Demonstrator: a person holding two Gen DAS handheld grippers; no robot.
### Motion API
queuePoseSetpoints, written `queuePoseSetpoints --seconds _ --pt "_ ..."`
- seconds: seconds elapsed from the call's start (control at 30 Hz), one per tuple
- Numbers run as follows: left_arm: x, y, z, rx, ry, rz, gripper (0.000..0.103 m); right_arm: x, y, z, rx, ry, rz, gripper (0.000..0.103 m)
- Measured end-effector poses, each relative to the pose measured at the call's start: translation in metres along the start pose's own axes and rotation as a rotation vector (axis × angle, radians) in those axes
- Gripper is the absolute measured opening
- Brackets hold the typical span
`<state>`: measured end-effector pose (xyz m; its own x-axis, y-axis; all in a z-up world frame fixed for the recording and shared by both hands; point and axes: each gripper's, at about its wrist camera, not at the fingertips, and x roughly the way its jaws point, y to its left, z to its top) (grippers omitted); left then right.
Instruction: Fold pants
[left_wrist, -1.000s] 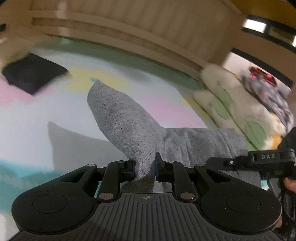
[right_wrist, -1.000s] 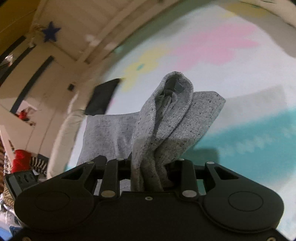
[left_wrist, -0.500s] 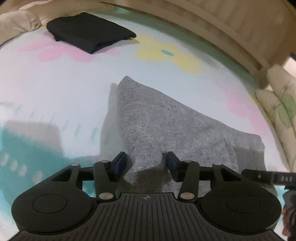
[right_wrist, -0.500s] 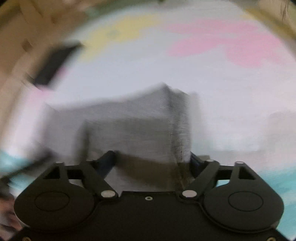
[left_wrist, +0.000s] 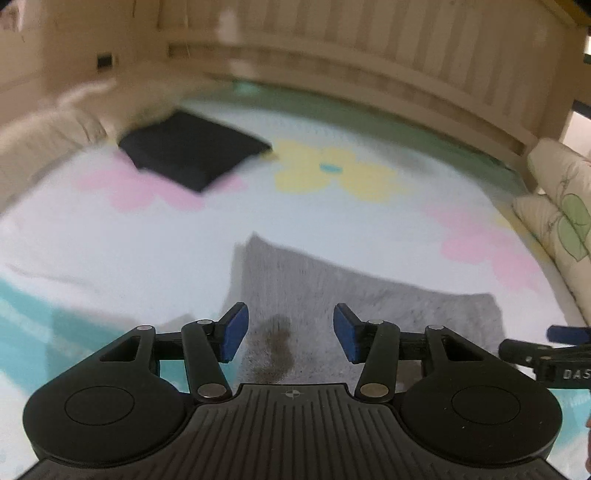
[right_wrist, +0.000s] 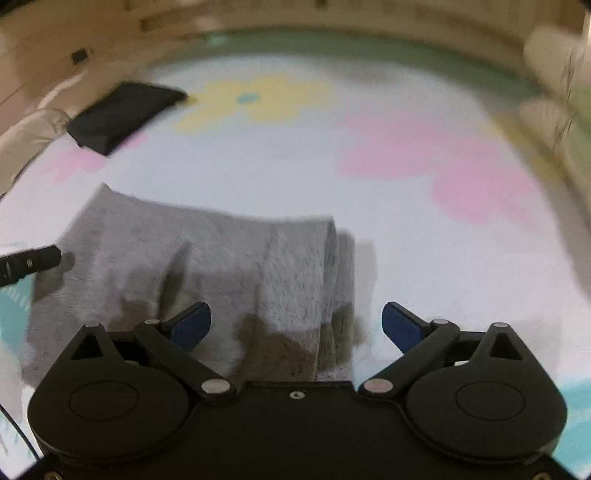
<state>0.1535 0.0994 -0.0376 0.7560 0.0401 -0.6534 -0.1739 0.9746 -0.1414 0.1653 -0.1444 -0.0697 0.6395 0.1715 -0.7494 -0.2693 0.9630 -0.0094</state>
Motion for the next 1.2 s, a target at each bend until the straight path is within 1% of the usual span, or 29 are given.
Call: queuePoseSetpoints --seconds 0.1,0.13,0.23,0.27,0.4,0.47,0.57,0.63,0.7,0.8,0.9,1.0,1.13,1.2 --pt "-0.03 -0.014 0.004 0.046 -0.049 0.025 0.049 -0.038 0.009 -0.002 0.001 -0.091 0.009 0.101" --pt "-0.039 -0.019 0.005 0.056 -0.061 0.025 0.049 -0.048 0.012 -0.001 0.019 -0.107 -0.006 0.102" --pt "-0.066 -0.024 0.0 0.043 -0.088 0.023 0.049 -0.076 0.019 -0.005 0.095 -0.158 -0.1 0.102" --pt "-0.073 -0.025 -0.002 0.038 -0.094 0.019 0.049 -0.084 0.021 -0.006 0.114 -0.168 -0.109 0.102" --pt "-0.1 -0.029 -0.017 0.068 -0.107 -0.013 0.049 -0.112 0.02 -0.016 0.172 -0.177 -0.061 0.102" --pt "-0.108 -0.031 -0.025 0.081 -0.115 -0.004 0.049 -0.116 0.022 -0.018 0.183 -0.162 -0.043 0.102" --pt "-0.118 -0.034 -0.036 0.107 -0.123 0.016 0.049 -0.123 0.027 -0.028 0.179 -0.145 -0.059 0.102" --pt "-0.124 -0.036 -0.046 0.107 -0.119 0.03 0.049 -0.128 0.031 -0.035 0.177 -0.127 -0.077 0.102" --pt "-0.122 -0.034 -0.054 0.093 -0.102 0.032 0.049 -0.135 0.033 -0.045 0.173 -0.129 -0.082 0.102" --pt "-0.113 -0.028 -0.063 0.054 -0.047 0.009 0.049 -0.143 0.039 -0.057 0.159 -0.124 -0.084 0.102" --pt "-0.104 -0.024 -0.067 0.021 -0.002 0.004 0.049 -0.143 0.044 -0.066 0.149 -0.126 -0.079 0.102" --pt "-0.103 -0.022 -0.068 0.016 -0.006 0.01 0.049 -0.139 0.049 -0.07 0.122 -0.116 -0.084 0.102" --pt "-0.101 -0.026 -0.073 0.05 -0.005 0.034 0.049 -0.137 0.06 -0.075 0.106 -0.112 -0.124 0.102" --pt "-0.1 -0.029 -0.077 0.055 0.002 0.054 0.049 -0.134 0.063 -0.077 0.09 -0.1 -0.112 0.102"
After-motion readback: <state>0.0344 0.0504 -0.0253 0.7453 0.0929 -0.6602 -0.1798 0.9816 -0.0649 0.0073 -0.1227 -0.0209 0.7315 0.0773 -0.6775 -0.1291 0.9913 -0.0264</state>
